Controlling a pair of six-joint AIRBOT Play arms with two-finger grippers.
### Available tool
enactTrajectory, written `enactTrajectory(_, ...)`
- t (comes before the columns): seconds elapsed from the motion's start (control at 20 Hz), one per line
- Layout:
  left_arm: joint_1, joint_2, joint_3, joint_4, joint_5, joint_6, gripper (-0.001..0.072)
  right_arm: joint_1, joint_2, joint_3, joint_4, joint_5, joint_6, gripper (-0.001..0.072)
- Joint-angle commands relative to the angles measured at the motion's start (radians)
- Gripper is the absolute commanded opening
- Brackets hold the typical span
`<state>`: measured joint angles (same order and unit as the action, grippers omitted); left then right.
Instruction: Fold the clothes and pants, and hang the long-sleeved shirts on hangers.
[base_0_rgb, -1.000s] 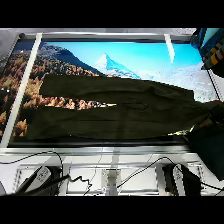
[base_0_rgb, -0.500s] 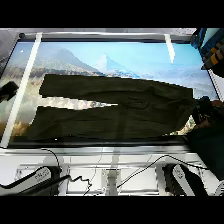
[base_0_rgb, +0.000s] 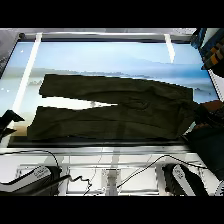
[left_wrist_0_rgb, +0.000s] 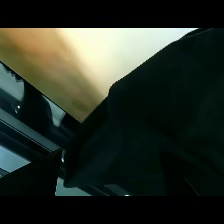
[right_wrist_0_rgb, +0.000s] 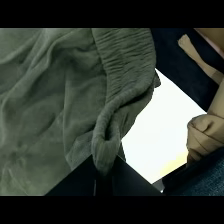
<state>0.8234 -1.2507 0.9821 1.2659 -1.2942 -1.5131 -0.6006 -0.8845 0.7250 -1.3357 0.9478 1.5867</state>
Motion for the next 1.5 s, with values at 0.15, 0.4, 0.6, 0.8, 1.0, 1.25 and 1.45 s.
enactTrajectory(0.15, 0.017, -0.080, -0.026, -0.087, -0.017, -0.244, 0.0701, 0.001, -0.001, 0.000, -0.011, 0.048, -0.010, 0.0039)
enactTrajectory(0.4, -0.078, -0.166, -0.026, -0.089, 0.010, -0.309, 0.0597, 0.001, -0.001, 0.000, -0.011, 0.062, -0.010, 0.0039)
enactTrajectory(0.6, -0.151, -0.216, -0.026, -0.085, 0.064, -0.362, 0.0589, 0.001, -0.001, 0.000, -0.011, 0.064, -0.010, 0.0039)
enactTrajectory(0.8, -0.162, -0.220, -0.023, -0.070, 0.062, -0.352, 0.0162, 0.001, -0.001, 0.000, -0.011, 0.063, -0.010, 0.0038)
enactTrajectory(1.0, -0.155, -0.178, 0.055, -0.071, 0.094, -0.238, 0.0016, 0.001, 0.004, 0.000, 0.002, 0.068, -0.010, 0.0038)
enactTrajectory(1.25, -0.152, -0.092, 0.297, -0.072, 0.169, -0.147, 0.0016, 0.001, 0.081, 0.056, 0.053, 0.109, -0.008, 0.0038)
enactTrajectory(1.45, -0.166, -0.030, 0.368, -0.202, 0.329, -0.146, 0.0016, 0.001, 0.156, 0.146, 0.114, 0.106, 0.074, 0.0038)
